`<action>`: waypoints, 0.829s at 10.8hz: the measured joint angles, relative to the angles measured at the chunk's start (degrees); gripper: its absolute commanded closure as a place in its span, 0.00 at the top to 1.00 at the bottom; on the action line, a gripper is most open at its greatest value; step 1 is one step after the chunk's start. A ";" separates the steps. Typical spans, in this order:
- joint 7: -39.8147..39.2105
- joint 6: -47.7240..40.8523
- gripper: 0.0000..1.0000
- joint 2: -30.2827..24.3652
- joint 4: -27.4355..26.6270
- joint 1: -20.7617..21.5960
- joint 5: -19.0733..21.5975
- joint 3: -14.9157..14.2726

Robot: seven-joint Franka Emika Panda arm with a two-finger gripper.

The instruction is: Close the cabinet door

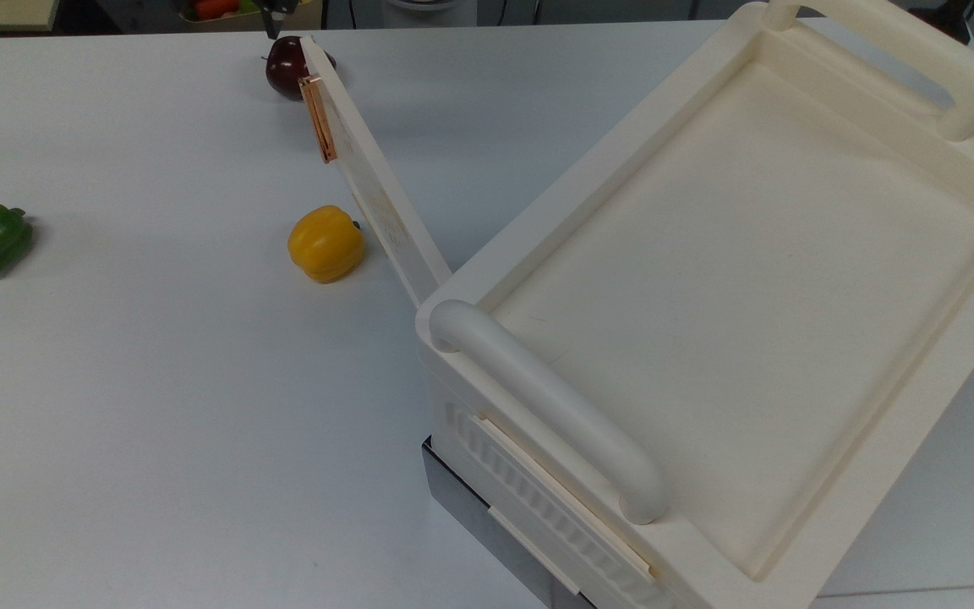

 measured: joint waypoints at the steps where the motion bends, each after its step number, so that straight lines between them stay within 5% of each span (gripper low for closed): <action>1: 0.00 0.00 1.00 -0.02 0.00 0.09 0.00 0.53; 9: 0.00 0.00 1.00 -0.11 0.04 0.07 0.13 0.53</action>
